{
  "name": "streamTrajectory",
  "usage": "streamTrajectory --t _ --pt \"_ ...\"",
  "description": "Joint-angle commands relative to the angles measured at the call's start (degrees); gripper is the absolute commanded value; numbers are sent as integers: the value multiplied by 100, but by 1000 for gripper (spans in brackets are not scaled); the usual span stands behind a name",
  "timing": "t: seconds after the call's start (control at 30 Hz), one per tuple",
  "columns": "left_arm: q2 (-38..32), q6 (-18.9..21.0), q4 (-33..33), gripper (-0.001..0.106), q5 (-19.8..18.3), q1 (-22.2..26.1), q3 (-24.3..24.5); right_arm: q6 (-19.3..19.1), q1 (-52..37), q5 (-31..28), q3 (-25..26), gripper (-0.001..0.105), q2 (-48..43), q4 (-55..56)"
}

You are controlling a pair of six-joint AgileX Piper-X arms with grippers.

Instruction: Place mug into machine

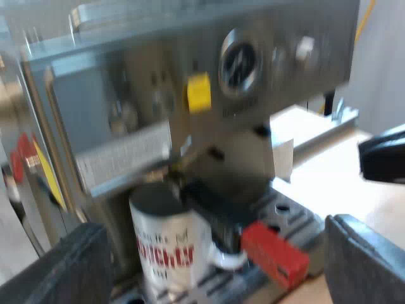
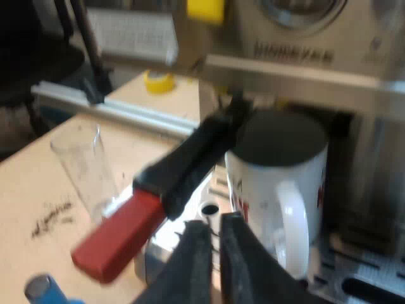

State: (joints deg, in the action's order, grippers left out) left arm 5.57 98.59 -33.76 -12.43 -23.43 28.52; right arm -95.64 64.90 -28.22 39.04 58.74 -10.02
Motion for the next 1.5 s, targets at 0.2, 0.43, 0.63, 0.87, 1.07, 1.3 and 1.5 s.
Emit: streamTrajectory --t 0.2,0.43,0.63,0.87,1.07,1.3,1.5 --pt "-30 -2 24 71 25 -17 346 -21 187 -544 583 0 94 -5" --pt "-30 -2 -10 71 25 -17 480 -10 277 -929 933 0 480 -5" --pt "-30 -2 -268 71 25 -17 543 -10 277 -1248 1542 0 1181 -5" --pt "-30 -2 -278 71 6 -17 543 -23 263 -1274 2129 0 1844 -5" --pt "-30 -2 -278 71 -25 -17 543 -273 233 -1550 2424 0 2216 -5" --pt "-30 -2 -341 71 -25 -17 543 -283 3 -1671 2547 0 2405 -25" --pt "-30 -2 -414 71 -25 -17 543 -262 -402 -1268 2599 0 2598 -49"
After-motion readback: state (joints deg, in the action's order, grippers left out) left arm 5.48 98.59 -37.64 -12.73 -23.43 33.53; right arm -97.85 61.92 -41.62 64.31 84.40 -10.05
